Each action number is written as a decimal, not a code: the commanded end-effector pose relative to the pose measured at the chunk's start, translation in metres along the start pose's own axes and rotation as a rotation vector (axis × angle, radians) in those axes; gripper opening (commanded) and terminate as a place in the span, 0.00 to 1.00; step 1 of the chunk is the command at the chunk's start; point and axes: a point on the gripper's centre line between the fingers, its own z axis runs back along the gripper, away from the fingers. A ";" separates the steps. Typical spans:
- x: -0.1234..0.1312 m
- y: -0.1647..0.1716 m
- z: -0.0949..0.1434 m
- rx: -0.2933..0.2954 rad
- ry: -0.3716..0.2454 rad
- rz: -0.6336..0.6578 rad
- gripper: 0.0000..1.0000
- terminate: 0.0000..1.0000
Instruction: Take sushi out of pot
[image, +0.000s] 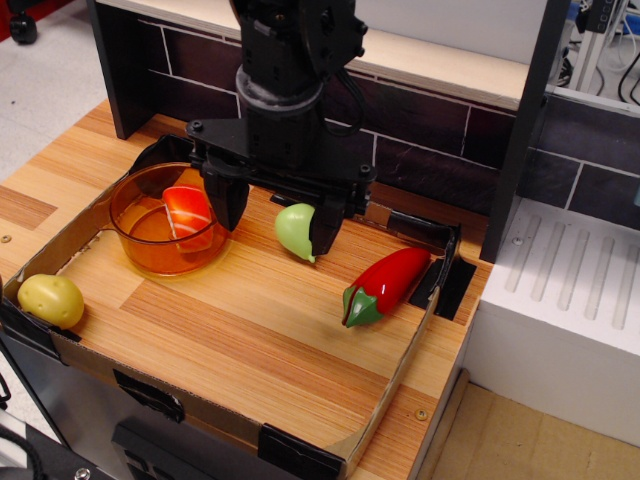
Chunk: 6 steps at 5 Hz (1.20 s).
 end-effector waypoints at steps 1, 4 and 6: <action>0.000 0.000 0.000 0.000 0.000 0.000 1.00 0.00; 0.031 0.081 0.015 -0.014 -0.065 0.395 1.00 0.00; 0.043 0.116 -0.015 0.013 -0.033 0.642 1.00 0.00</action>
